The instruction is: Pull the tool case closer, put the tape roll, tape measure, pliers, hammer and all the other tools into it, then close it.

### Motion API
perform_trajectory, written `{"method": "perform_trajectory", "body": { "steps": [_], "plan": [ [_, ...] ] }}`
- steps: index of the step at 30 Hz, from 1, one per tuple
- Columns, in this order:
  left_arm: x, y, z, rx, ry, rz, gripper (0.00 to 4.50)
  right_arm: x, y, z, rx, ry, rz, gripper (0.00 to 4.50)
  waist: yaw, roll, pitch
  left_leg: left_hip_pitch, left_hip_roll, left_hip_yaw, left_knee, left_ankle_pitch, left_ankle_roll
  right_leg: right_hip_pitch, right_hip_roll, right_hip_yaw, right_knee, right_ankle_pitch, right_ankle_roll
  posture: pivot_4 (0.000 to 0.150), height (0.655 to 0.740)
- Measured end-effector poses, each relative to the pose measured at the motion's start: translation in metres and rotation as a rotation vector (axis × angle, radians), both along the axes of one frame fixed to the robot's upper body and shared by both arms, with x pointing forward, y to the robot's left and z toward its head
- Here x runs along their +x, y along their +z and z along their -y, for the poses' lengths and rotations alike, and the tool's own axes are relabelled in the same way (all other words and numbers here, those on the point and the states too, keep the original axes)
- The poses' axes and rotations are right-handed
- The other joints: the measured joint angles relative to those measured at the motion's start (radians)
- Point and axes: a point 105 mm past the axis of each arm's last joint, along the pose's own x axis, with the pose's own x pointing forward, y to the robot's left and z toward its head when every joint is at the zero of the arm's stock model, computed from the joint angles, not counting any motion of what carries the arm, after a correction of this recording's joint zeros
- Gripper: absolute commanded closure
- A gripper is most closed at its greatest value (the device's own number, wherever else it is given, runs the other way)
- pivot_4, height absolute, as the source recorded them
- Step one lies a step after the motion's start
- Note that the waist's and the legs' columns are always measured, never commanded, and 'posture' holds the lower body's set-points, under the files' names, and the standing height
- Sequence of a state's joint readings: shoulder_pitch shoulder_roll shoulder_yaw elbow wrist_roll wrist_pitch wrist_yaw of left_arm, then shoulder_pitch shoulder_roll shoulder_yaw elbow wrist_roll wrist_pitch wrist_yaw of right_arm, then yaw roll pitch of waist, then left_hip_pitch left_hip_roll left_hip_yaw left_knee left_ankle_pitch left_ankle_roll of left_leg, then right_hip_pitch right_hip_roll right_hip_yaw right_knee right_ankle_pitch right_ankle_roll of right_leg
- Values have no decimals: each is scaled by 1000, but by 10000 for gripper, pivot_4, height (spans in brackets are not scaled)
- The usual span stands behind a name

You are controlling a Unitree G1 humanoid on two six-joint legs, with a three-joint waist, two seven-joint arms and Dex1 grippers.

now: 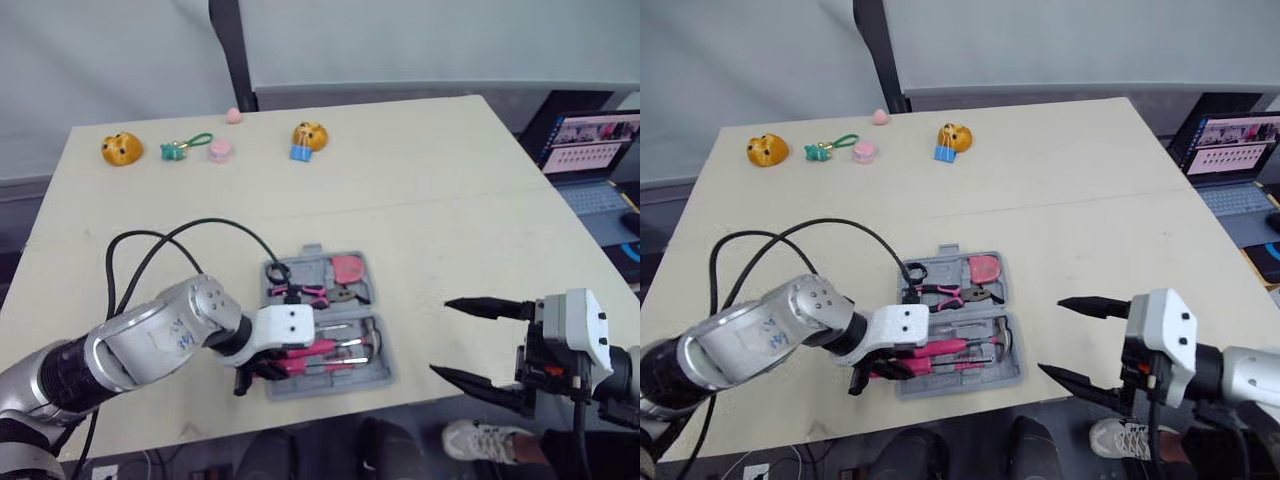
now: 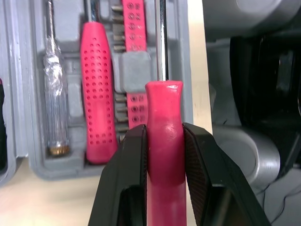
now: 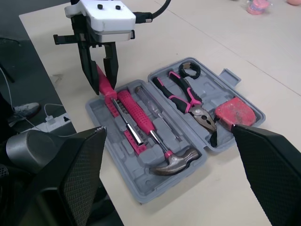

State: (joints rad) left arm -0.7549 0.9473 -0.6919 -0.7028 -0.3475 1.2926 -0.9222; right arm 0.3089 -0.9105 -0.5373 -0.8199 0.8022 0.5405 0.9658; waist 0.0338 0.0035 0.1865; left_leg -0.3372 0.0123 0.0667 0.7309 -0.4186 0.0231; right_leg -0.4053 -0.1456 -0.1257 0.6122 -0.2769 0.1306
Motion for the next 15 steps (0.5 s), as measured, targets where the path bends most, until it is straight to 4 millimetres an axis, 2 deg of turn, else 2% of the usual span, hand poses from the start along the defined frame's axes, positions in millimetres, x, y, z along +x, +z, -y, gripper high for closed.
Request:
{"method": "perform_trajectory", "body": {
  "steps": [7,11,15],
  "plan": [
    [-8,-5,0,106,-30,-23,39079,1,1,-1,1,1,-4,0,1,0,0,-1,0,-1,1,0,0,0,0,-1,0,0,0,1500,7155],
    [-9,-9,25,91,-46,-9,39079,1,2,-1,-9,3,-8,0,14,0,0,-1,0,-2,3,0,1,2,0,-1,0,1,1,1500,7155],
    [-6,-15,30,111,1,3,39079,1,2,-2,-16,5,-7,0,16,0,0,0,0,-2,3,0,1,2,0,-1,0,1,1,1500,7155]
  ]
}}
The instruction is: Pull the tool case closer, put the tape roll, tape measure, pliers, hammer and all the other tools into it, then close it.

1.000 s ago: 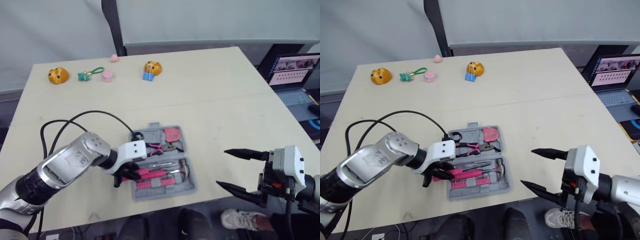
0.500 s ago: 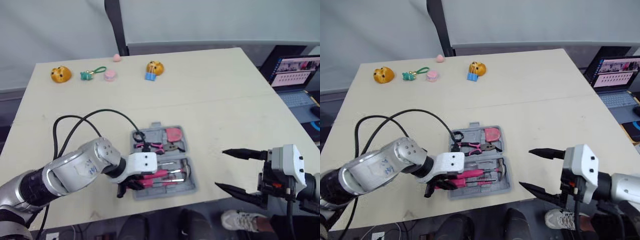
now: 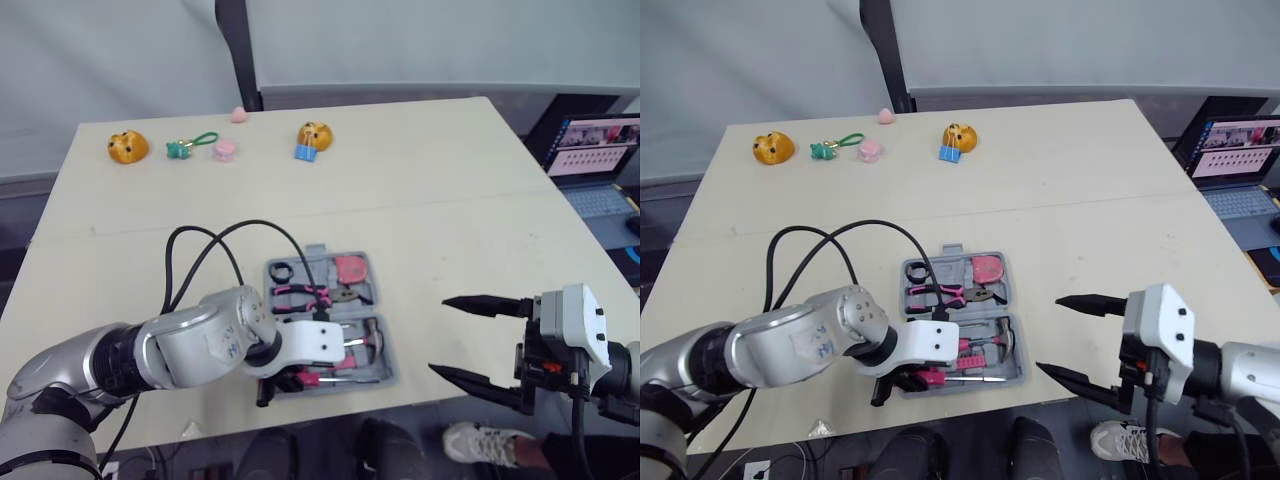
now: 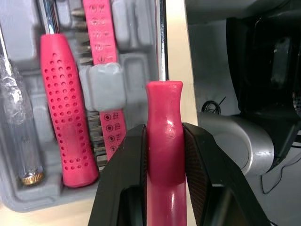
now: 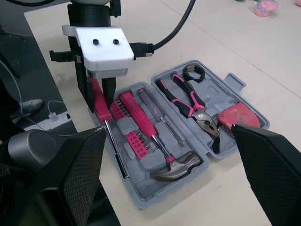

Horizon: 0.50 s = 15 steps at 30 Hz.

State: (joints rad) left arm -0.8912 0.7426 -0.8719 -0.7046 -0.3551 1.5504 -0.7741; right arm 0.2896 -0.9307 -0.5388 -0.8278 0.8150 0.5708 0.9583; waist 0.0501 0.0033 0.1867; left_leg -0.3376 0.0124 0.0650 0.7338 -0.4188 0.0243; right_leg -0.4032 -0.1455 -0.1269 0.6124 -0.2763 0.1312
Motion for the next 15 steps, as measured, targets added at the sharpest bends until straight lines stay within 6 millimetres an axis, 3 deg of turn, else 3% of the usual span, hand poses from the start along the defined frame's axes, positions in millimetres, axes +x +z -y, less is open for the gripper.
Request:
{"method": "perform_trajectory", "body": {
  "steps": [9,15],
  "plan": [
    [-3,-6,3,23,30,-17,39079,-1,2,1,-2,-3,4,0,3,0,0,0,0,-1,1,0,0,1,-1,-1,0,0,0,1500,7155],
    [5,-1,8,17,43,-5,39079,-2,0,1,-4,-7,-9,0,1,0,0,1,0,-2,1,0,0,3,-1,-2,-1,0,0,1500,7155]
  ]
}}
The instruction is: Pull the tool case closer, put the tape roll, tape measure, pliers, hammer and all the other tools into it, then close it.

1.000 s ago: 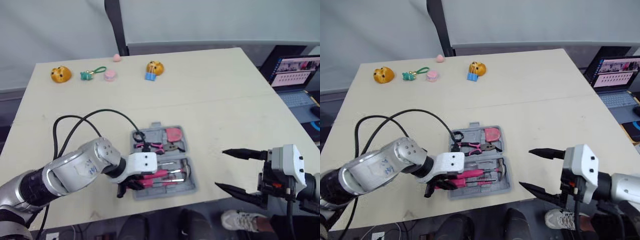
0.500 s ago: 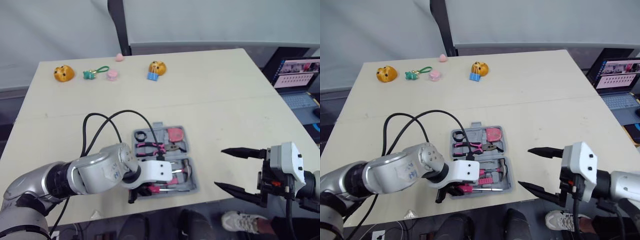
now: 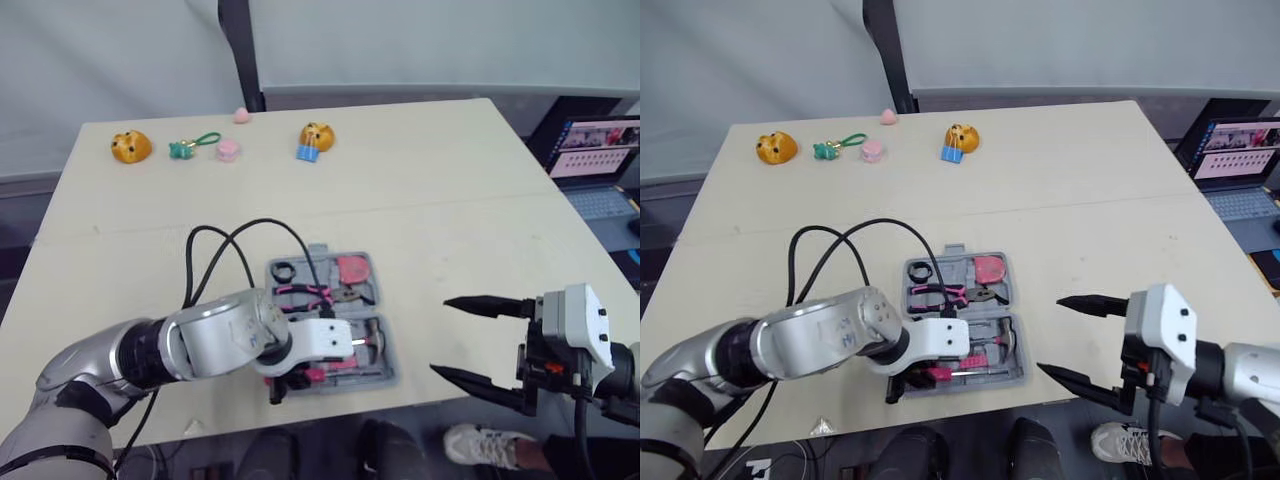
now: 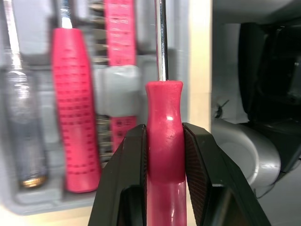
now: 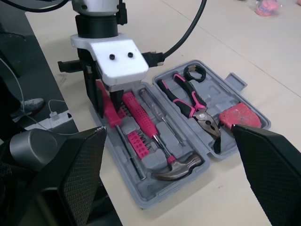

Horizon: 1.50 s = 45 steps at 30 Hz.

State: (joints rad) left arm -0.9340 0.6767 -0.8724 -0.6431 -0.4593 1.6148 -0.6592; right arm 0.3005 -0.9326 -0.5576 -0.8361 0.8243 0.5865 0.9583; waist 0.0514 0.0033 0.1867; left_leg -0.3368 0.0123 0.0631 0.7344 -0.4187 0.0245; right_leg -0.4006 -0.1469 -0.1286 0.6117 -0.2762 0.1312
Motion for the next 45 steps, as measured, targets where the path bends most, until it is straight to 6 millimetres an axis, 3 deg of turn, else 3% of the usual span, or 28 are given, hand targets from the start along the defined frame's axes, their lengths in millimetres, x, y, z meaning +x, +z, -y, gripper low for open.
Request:
{"method": "perform_trajectory", "body": {
  "steps": [9,22,45],
  "plan": [
    [8,2,5,0,23,-4,39079,-5,-1,0,-11,-7,-5,0,0,0,0,0,0,-1,0,0,0,1,0,-1,0,0,0,1500,7155],
    [1,-1,10,-9,1,-35,39079,-24,-9,1,-97,94,-77,0,1,0,0,1,0,-2,0,0,0,3,0,-2,-2,0,0,1500,7155],
    [5,-15,10,26,43,-53,39079,-26,-25,20,-221,99,-117,0,2,0,0,2,0,-3,0,0,0,6,-1,-3,-3,0,0,1500,7155]
  ]
}}
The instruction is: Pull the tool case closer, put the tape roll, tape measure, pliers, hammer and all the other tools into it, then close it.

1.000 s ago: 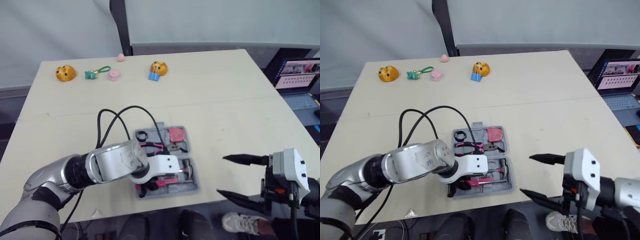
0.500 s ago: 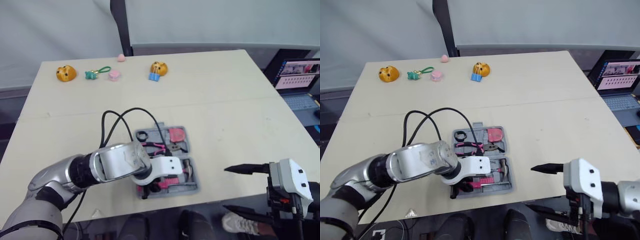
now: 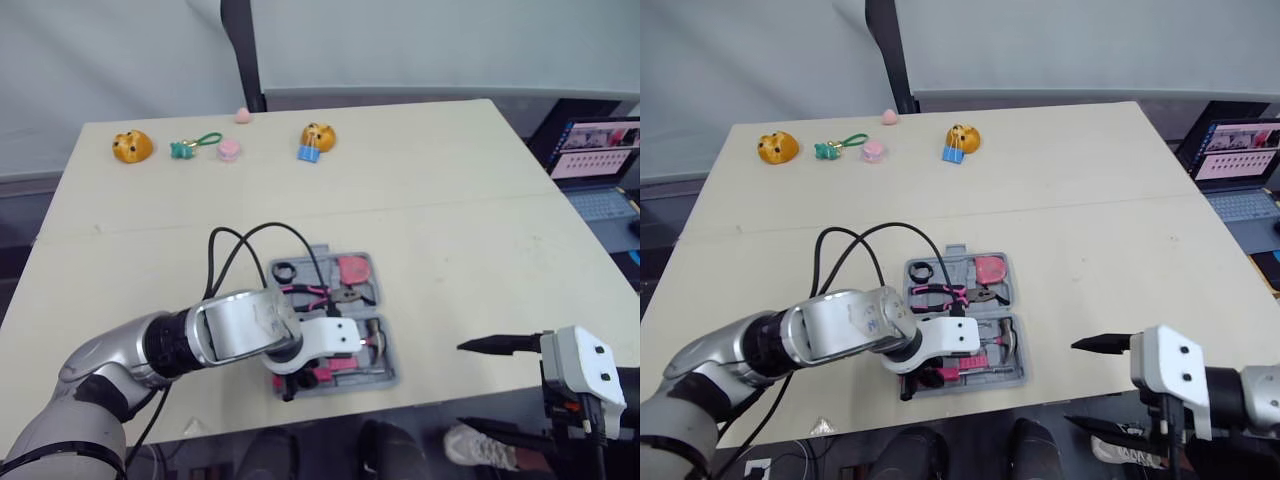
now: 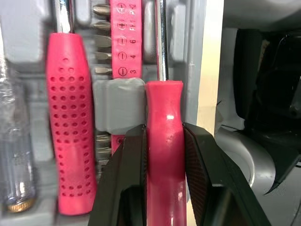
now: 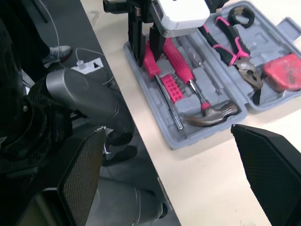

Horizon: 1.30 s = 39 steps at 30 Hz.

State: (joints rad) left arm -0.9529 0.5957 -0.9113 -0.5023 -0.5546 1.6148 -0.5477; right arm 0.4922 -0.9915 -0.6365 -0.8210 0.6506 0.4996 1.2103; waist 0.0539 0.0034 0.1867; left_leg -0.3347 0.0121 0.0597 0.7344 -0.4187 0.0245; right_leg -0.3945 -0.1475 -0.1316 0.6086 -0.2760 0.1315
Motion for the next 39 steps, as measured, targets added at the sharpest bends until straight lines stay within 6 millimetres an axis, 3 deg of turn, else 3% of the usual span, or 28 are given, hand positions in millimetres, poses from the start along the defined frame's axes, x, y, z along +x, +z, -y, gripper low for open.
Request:
{"method": "perform_trajectory", "body": {
  "steps": [39],
  "plan": [
    [4,-4,13,-29,-58,22,39079,0,-1,7,-5,-47,26,0,23,4,-2,0,0,-4,1,1,2,4,-2,2,-6,1,2,1500,7155]
  ]
}}
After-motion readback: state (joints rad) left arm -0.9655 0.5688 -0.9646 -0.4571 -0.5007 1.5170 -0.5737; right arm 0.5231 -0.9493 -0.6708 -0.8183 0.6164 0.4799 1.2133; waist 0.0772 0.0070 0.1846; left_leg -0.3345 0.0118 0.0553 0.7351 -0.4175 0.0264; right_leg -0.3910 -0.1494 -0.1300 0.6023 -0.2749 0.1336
